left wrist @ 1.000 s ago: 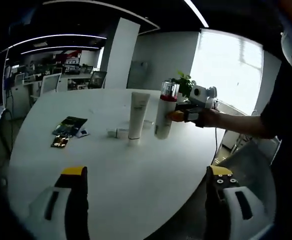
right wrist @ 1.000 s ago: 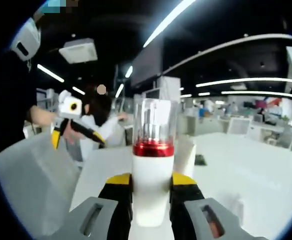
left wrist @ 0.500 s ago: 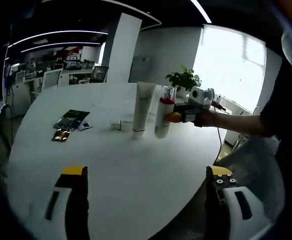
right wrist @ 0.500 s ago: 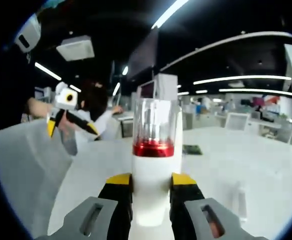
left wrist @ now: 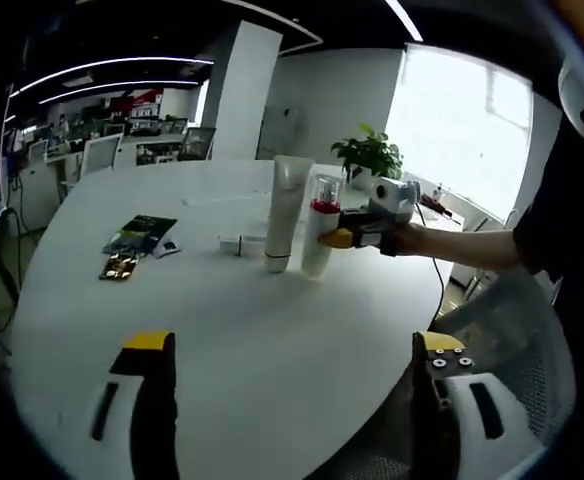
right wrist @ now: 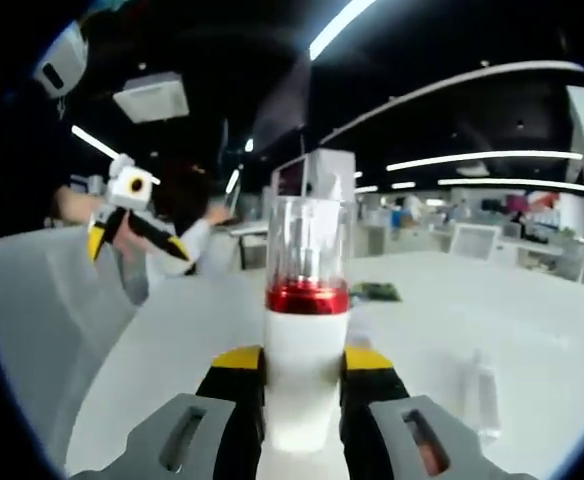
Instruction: Arrange the skincare products in the storage area until every visible bottle or jar stands upright without overlapping.
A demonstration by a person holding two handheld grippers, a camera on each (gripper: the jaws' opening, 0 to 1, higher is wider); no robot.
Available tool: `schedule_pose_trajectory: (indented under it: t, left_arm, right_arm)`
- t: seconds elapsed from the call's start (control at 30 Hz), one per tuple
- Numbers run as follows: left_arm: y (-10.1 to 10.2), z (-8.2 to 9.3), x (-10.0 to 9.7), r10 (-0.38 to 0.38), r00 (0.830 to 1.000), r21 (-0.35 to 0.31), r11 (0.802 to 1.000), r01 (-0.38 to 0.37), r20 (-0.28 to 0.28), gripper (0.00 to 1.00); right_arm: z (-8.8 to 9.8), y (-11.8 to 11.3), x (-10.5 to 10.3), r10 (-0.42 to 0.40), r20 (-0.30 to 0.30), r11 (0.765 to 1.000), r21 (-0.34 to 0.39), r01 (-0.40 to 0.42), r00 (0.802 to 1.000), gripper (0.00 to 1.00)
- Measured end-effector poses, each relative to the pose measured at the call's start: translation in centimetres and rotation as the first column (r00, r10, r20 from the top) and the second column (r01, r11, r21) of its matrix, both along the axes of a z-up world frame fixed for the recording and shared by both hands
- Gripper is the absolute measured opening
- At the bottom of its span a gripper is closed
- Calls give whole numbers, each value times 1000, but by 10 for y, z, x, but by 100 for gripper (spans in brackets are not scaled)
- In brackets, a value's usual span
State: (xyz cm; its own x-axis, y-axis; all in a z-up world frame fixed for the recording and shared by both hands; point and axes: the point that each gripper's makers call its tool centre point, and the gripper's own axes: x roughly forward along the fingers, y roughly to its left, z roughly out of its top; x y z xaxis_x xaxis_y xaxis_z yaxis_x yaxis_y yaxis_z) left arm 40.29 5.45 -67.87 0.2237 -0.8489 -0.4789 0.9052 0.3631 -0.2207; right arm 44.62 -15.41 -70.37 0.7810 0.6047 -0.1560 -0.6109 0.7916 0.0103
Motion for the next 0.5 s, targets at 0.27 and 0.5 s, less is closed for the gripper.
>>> schedule_pose_trajectory:
  t: [0.27, 0.5]
  left_arm:
    - [-4, -3, -2, -8, 1000, 4, 1000, 8, -11, 92]
    - [-6, -5, -3, -17, 1000, 10, 1000, 17, -16, 92]
  right_arm:
    - [1, 0, 0, 37, 18, 998, -42, -36, 999, 20]
    - [-1, 2, -2, 93, 2, 984, -154, -92, 996, 21]
